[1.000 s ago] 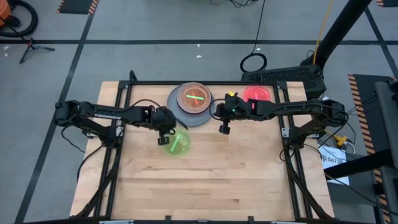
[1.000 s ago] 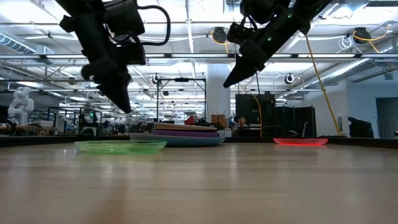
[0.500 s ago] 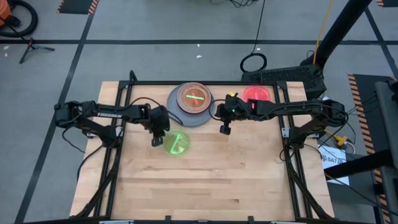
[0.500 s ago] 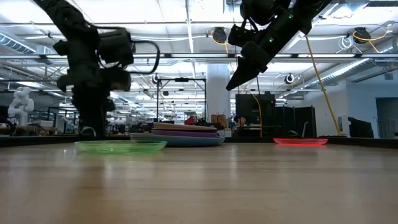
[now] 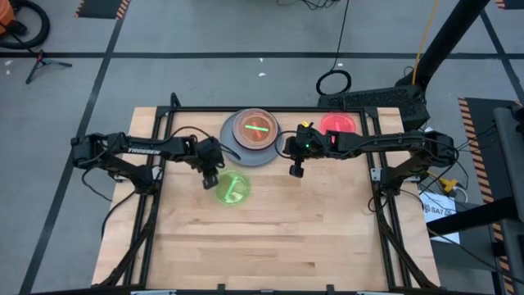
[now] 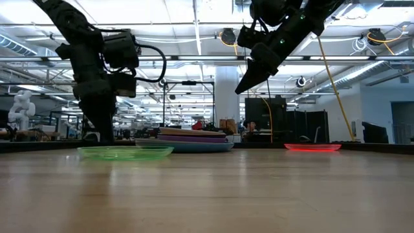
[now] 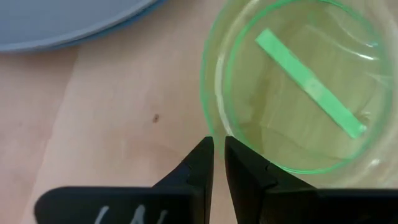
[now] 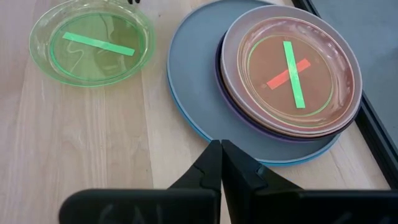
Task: Stack plastic plates
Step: Stack the green plate on top of the other green plate
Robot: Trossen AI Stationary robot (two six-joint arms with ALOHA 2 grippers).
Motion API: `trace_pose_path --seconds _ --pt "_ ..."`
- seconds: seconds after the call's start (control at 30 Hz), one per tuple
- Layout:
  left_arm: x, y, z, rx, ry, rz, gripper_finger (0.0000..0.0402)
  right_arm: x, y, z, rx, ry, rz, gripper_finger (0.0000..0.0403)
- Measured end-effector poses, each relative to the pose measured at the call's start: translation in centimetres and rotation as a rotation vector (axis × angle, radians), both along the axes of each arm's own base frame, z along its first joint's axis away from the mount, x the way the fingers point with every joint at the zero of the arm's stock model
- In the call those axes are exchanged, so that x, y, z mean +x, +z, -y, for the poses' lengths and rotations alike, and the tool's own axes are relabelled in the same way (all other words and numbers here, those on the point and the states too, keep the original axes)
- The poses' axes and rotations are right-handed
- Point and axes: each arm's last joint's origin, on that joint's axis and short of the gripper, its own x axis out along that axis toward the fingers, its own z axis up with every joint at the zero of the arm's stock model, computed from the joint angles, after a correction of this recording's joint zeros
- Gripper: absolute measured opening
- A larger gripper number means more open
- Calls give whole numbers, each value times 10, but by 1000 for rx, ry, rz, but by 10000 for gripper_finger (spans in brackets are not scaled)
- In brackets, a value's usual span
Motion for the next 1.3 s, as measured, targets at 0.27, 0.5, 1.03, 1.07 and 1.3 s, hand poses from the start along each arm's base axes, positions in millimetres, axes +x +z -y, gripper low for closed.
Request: trace_pose_path --seconds 0.27,0.5,1.03,1.07,1.3 --pt "3 1 1 21 8 17 59 0 0 0 0 0 0 0" --pt "6 2 4 21 15 45 161 0 0 0 0 1 0 0" --pt "12 -8 11 103 -25 74 230 0 0 0 -1 2 0 0" --pt "12 -10 12 104 -22 73 230 0 0 0 -3 4 -1 0" --pt "14 -15 18 108 -30 68 230 0 0 0 -8 9 -2 0"
